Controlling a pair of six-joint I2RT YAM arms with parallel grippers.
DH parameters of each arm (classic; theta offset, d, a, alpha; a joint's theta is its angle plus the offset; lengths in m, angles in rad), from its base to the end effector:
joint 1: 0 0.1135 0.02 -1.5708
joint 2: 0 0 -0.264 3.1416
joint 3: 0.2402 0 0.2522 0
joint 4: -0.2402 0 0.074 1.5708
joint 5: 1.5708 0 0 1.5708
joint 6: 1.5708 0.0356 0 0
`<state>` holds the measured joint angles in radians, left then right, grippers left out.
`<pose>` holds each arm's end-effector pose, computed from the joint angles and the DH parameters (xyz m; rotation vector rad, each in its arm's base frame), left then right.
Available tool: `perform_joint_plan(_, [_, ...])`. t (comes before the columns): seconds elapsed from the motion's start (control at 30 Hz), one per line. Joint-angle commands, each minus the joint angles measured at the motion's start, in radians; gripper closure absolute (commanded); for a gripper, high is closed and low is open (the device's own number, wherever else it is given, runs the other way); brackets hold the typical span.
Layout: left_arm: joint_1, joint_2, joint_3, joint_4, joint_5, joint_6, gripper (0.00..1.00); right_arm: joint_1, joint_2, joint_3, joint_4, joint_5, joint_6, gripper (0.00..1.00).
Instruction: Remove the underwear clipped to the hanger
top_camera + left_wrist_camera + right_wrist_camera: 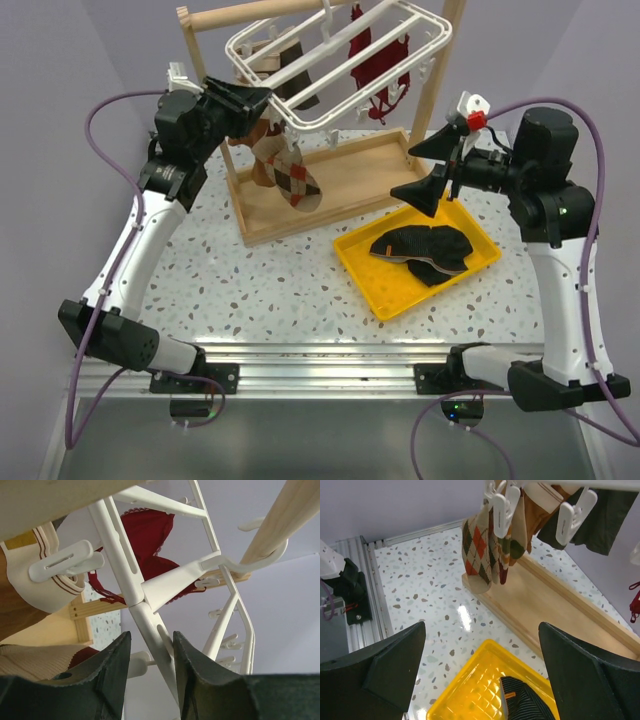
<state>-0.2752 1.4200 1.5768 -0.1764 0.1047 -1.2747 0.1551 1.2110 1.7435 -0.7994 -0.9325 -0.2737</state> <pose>0.3092 -0.0912 0.4699 -0.7574 1.5743 -1.2623 0.1927 0.0591 0.5115 -0.9833 1.4972 0.7644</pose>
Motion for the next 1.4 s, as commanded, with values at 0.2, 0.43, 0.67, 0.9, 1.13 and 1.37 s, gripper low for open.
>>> perform_joint_plan(0.2, [0.004,0.011,0.017,0.144,0.064,-0.026,0.73,0.003,0.057,0.178,0.037,-0.017,0.068,0.01])
perform_joint_plan(0.43, [-0.030,0.003,-0.026,0.202,0.089,-0.034,0.86,0.006,0.140,0.335,0.078,-0.014,0.129,0.01])
perform_joint_plan(0.67, [-0.091,-0.016,-0.052,0.242,0.084,-0.043,0.86,0.008,0.145,0.326,0.089,0.035,0.148,0.01])
perform_joint_plan(0.9, [-0.185,-0.032,-0.069,0.262,0.044,-0.041,0.84,0.009,0.160,0.333,0.126,0.023,0.199,0.01])
perform_joint_plan(1.13, [-0.237,-0.029,-0.089,0.282,0.026,-0.040,0.81,0.027,0.191,0.381,0.068,0.073,0.117,0.01])
perform_joint_plan(1.37, [-0.266,0.017,-0.071,0.301,0.032,-0.028,0.79,0.107,0.239,0.461,-0.023,0.263,-0.118,0.01])
